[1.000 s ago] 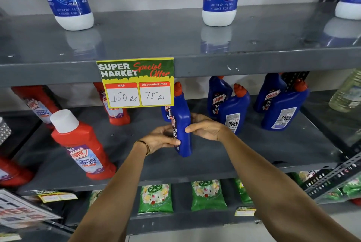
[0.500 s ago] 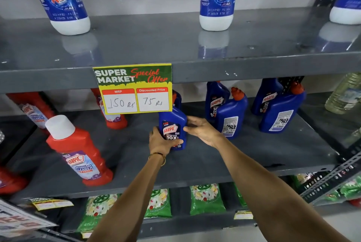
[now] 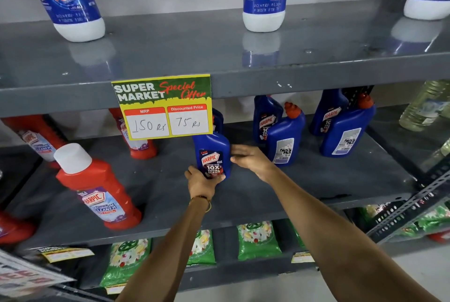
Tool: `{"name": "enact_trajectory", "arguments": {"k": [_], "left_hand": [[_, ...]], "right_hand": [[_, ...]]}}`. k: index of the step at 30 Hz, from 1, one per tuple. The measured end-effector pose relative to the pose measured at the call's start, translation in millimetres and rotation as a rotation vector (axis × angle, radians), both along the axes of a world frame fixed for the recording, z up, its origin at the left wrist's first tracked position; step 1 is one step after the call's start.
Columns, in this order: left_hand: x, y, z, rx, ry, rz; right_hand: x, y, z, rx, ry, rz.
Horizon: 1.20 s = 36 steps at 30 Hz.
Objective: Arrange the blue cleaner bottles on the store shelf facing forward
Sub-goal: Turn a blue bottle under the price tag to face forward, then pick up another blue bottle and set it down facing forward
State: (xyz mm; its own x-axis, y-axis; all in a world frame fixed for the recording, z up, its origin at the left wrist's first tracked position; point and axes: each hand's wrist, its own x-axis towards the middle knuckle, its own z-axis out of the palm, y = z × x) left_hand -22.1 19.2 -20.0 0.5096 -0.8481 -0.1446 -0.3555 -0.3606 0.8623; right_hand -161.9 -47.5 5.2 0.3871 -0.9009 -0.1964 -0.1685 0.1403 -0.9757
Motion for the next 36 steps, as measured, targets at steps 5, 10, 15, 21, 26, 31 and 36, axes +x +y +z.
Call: {"name": "enact_trajectory", "arguments": {"k": [5,10,15,21,26,31,36], "left_hand": [[-14.4,17.9,-4.6,-0.021,-0.051,0.028],[-40.7,33.5,-8.9,-0.063,-0.077,0.008],[-74.1,31.0,-9.4,-0.083,-0.084,-0.123],[-111.4,-0.8,-2.5,-0.023,-0.087,-0.222],[-127.7,-40.2,9.9,0.013,-0.05,-0.27],[-136.2,-72.6,20.4,0.022,-0.041,-0.358],[-143.8,-82.9,25.1,0.006,-0.014,-0.341]], "right_hand": [[-17.1,13.1,-13.7,0.018,0.075,-0.239],[-46.6,34.3,-24.1,0.044,0.079,-0.348],[-86.8,41.3,-27.4,0.056,0.075,-0.502],[-136.3,29.9,-16.9,0.065,0.12,-0.479],[-161.1,-4.1,-7.8,0.032,0.202,-0.39],[-168.6,-35.7,8.2,-0.049,0.264,-0.208],[-165.2,-49.3,7.4,-0.073,0.274,-0.113]]}}
